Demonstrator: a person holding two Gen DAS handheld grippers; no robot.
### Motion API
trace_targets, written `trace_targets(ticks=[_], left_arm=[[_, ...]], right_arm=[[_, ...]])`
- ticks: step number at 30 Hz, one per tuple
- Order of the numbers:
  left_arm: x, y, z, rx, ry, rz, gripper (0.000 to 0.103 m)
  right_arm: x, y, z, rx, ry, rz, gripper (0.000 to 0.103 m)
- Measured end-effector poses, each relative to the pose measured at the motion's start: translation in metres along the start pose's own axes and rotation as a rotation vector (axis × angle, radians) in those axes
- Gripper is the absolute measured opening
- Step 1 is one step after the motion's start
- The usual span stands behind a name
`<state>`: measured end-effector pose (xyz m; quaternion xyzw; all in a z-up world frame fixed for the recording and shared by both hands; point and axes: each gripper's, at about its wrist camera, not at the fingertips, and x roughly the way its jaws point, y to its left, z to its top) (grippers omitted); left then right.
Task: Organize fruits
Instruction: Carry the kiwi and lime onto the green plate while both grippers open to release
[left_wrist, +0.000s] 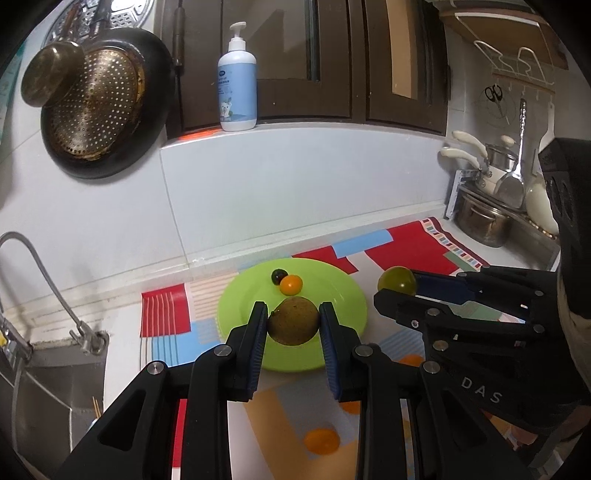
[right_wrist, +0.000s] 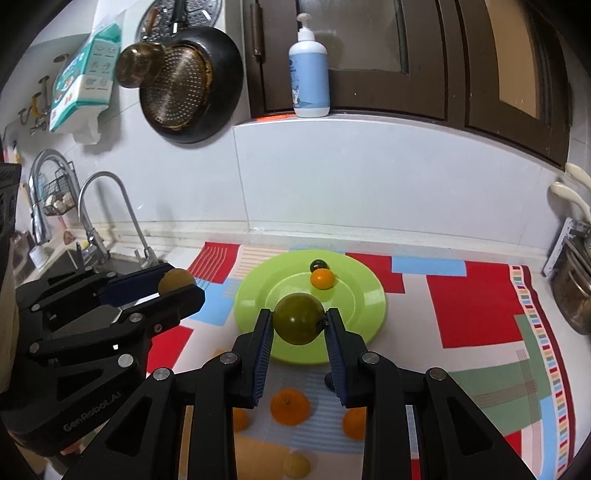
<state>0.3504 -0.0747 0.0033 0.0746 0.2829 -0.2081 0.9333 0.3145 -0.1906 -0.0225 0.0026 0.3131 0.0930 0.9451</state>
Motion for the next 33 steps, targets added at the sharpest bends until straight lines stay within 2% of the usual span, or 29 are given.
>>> trace_targets(ticks=[16, 23, 33], left_arm=[[0.070, 0.017, 0.027, 0.010, 0.041, -0.007, 0.029], [0.107, 0.022, 0.031, 0.012, 0.093, -0.014, 0.029], [0.172, 0.035, 0.025, -0.006, 0.210, -0.028, 0.029]], right_arm=[[0.072, -0.025, 0.039, 0.029, 0.063, -0.005, 0.030], [0.117, -0.037, 0.053, 0.037, 0.143, 0.004, 0.030], [0.174, -0.054, 0.051, 0.086, 0.285, 0.023, 0.030]])
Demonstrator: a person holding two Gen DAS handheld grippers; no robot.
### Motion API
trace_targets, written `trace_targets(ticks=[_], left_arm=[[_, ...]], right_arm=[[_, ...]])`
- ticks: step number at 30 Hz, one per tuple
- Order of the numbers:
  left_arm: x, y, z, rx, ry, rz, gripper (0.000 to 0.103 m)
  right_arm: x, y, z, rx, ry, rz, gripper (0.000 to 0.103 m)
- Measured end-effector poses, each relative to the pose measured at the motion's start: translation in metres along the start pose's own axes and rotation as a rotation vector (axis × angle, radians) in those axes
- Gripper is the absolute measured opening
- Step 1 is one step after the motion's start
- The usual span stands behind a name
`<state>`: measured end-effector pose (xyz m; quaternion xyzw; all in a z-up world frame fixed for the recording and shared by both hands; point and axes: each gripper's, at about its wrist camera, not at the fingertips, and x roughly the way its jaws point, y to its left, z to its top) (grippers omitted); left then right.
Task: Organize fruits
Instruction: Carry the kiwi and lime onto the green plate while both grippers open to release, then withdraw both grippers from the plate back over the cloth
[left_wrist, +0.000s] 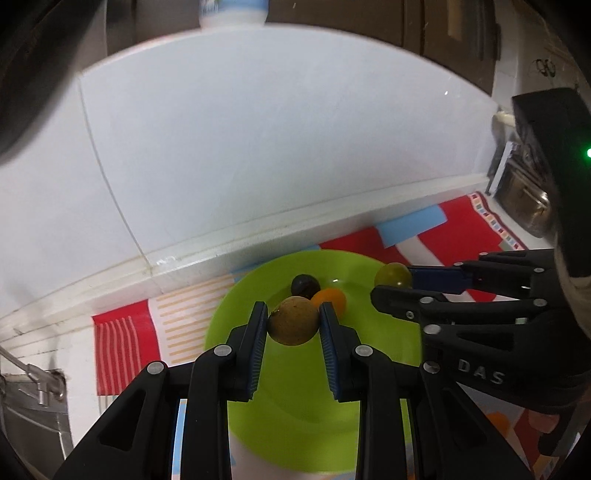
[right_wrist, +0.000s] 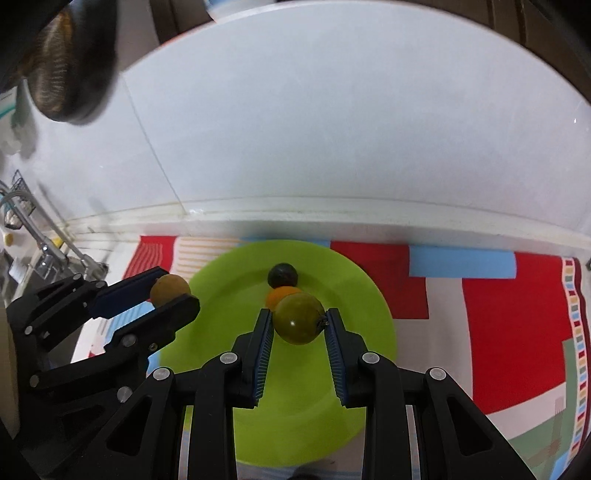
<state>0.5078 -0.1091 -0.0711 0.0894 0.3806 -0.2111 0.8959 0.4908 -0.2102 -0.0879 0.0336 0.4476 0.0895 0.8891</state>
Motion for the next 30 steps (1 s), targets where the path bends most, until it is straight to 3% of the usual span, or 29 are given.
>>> trace_targets(ticks=[11, 15, 20, 30], left_arm=[[0.030, 0.002, -0.002, 0.022, 0.070, -0.012, 0.029], [0.032, 0.002, -0.001, 0.023, 0.076, -0.016, 0.038], [0.021, 0.008, -0.003, 0.003, 0.063, -0.008, 0.046], [-0.038, 0.001, -0.012, -0.007, -0.002, 0.026, 0.057]], right_arm=[[0.034, -0.008, -0.001, 0.001, 0.089, -0.001, 0.030], [0.039, -0.009, -0.002, 0.009, 0.095, -0.010, 0.030], [0.031, -0.012, -0.005, 0.018, 0.081, -0.026, 0.037], [-0.023, -0.002, -0.024, 0.009, -0.015, -0.034, 0.040]])
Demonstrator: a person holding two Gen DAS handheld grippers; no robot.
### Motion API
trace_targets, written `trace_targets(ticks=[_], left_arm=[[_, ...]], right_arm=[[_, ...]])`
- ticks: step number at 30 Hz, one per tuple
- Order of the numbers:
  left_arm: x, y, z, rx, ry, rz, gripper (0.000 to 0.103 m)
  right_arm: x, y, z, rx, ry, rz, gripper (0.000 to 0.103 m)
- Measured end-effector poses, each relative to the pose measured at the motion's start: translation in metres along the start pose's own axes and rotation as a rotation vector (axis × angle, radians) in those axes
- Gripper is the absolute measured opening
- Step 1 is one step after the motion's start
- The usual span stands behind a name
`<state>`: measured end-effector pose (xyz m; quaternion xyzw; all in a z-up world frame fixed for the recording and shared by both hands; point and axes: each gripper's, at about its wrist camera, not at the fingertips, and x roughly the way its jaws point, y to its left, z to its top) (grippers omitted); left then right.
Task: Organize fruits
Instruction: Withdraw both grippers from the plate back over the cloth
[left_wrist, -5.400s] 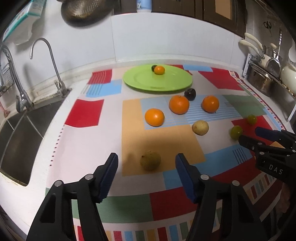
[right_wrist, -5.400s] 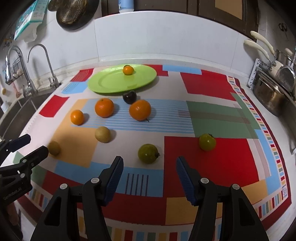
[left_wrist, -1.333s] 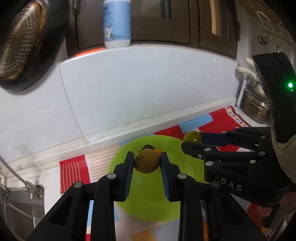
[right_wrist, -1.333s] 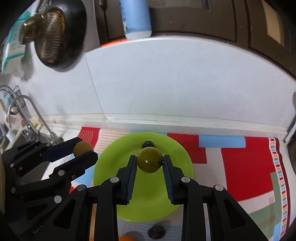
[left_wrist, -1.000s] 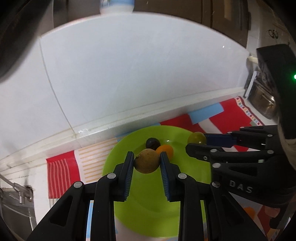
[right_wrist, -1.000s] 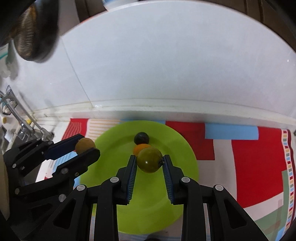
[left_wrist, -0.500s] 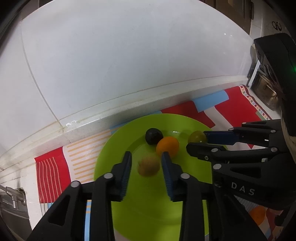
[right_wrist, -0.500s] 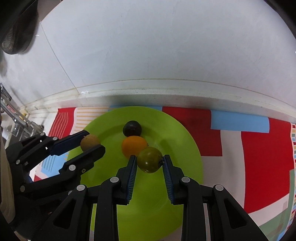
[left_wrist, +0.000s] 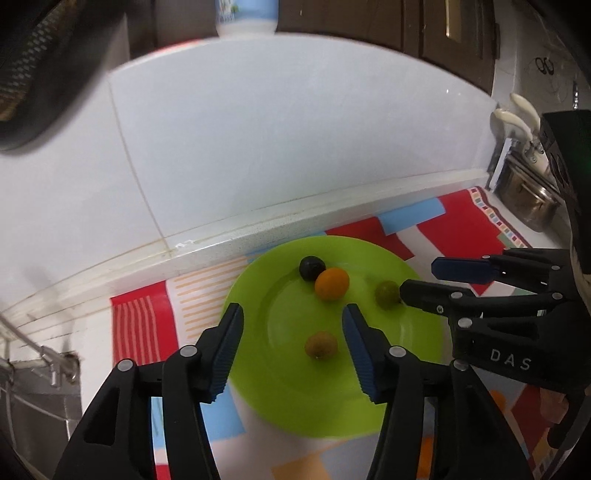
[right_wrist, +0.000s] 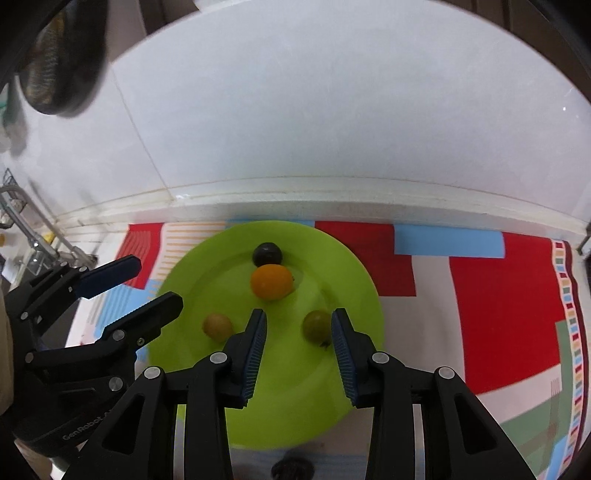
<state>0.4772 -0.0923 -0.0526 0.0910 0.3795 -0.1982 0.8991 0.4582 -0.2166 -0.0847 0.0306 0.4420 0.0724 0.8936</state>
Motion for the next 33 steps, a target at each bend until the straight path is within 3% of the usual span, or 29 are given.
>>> trace_targets(ticks=[2, 11, 14, 21, 24, 33], left_arm=[[-0.015, -0.001, -0.003, -0.010, -0.020, 0.007, 0.060], [-0.078, -0.010, -0.020, -0.031, -0.098, 0.047, 0.071], [-0.098, -0.015, -0.030, -0.039, -0.122, 0.063, 0.072], [-0.136, -0.026, -0.048, -0.045, -0.169, 0.084, 0.078], [-0.150, -0.029, -0.055, -0.056, -0.185, 0.089, 0.079], [-0.181, -0.038, -0.080, -0.090, -0.210, 0.126, 0.080]], right_arm=[[-0.015, 0.003, -0.005, 0.002, -0.026, 0.010, 0.045], [-0.076, 0.015, -0.035, -0.002, -0.130, 0.002, 0.045], [-0.091, 0.017, -0.044, -0.003, -0.155, 0.003, 0.054], [-0.125, 0.023, -0.068, -0.012, -0.195, 0.010, 0.055], [-0.137, 0.025, -0.079, -0.015, -0.212, 0.010, 0.060], [-0.171, 0.037, -0.106, -0.066, -0.269, 0.012, 0.060]])
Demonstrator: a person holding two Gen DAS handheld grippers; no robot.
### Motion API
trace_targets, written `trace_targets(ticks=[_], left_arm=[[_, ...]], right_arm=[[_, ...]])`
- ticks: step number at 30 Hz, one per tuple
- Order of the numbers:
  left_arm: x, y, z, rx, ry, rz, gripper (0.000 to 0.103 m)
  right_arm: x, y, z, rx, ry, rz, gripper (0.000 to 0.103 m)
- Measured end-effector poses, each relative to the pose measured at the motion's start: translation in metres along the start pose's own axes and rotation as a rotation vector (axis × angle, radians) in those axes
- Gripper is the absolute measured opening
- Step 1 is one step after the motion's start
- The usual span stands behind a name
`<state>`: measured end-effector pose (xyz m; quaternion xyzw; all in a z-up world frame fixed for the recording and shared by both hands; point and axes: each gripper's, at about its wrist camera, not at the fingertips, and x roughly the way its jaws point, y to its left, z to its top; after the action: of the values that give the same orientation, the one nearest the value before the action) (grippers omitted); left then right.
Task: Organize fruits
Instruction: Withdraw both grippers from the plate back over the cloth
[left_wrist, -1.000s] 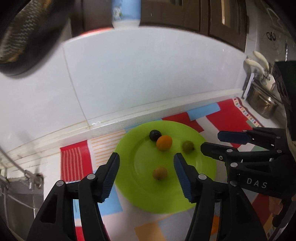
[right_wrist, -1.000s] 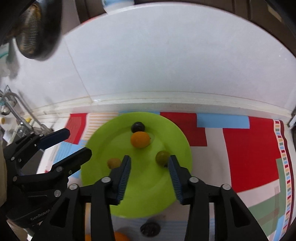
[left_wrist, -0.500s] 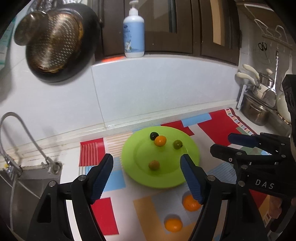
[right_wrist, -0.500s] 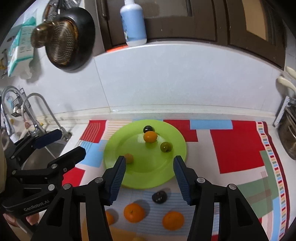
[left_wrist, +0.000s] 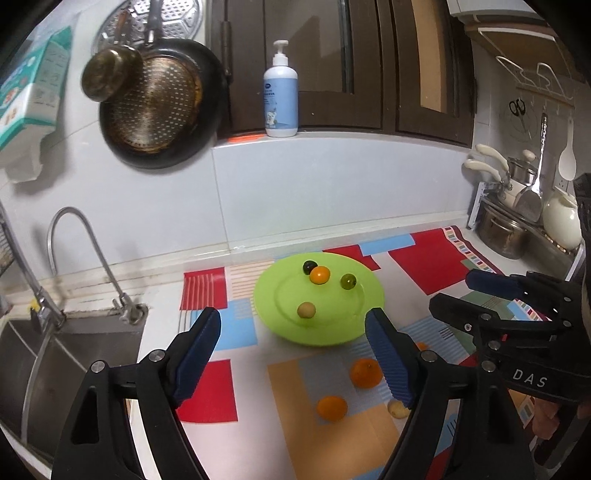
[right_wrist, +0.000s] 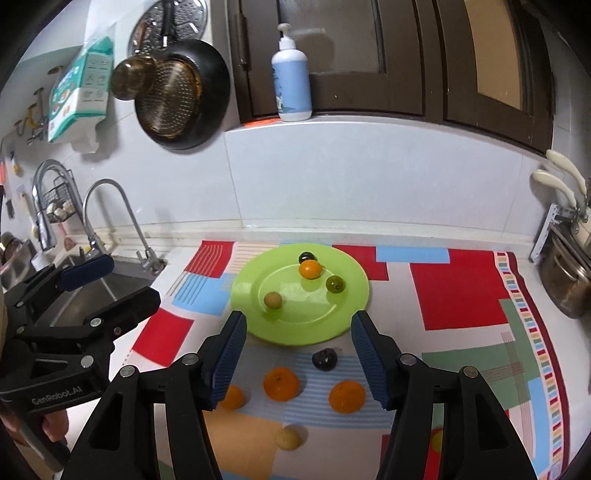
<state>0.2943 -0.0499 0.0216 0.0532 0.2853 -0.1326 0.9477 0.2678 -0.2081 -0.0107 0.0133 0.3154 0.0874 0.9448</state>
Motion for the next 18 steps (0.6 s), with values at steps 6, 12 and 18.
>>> trace_targets(ticks=[6, 12, 18], left_arm=[[-0.014, -0.002, -0.013, -0.006, -0.002, 0.000, 0.080], [-0.023, 0.002, -0.017, 0.036, -0.019, -0.053, 0.080], [-0.026, 0.006, -0.020, 0.121, -0.056, -0.106, 0.080]], right_arm=[[-0.014, 0.005, -0.013, -0.022, -0.015, -0.001, 0.060], [-0.027, 0.012, -0.022, -0.008, -0.041, -0.040, 0.060], [-0.037, 0.021, -0.032, 0.052, -0.067, -0.107, 0.060]])
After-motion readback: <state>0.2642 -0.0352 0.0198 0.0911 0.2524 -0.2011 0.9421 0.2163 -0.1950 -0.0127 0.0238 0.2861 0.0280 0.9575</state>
